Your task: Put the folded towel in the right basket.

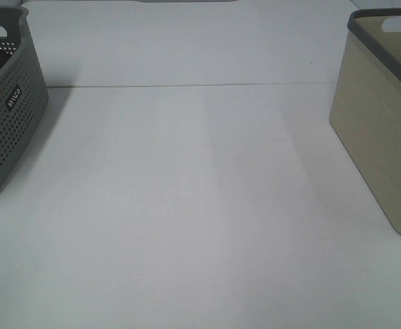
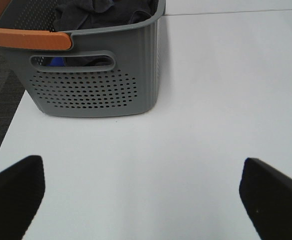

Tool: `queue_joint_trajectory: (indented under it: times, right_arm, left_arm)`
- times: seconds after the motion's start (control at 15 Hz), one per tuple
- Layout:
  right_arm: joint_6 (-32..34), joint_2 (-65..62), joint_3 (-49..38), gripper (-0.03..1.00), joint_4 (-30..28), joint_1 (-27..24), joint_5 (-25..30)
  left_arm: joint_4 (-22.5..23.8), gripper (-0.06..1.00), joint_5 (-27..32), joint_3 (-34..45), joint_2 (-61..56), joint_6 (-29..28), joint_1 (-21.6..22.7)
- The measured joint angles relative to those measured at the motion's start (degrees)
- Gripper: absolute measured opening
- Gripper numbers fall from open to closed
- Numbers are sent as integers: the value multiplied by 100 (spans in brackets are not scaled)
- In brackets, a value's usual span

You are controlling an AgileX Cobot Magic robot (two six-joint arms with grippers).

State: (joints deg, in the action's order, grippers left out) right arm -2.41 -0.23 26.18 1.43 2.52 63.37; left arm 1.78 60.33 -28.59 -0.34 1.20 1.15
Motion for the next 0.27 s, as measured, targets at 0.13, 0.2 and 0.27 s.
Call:
queue_joint_trajectory:
  times: [0.13,0.2,0.27]
  right_arm:
    - [0,0,0,97,0,0,0]
    - [0,0,0,97,0,0,0]
    - [0,0,0,97,0,0,0]
  left_arm:
    - [0,99,0,0,0,0,0]
    - [0,99,0,0,0,0,0]
    - [0,99,0,0,0,0,0]
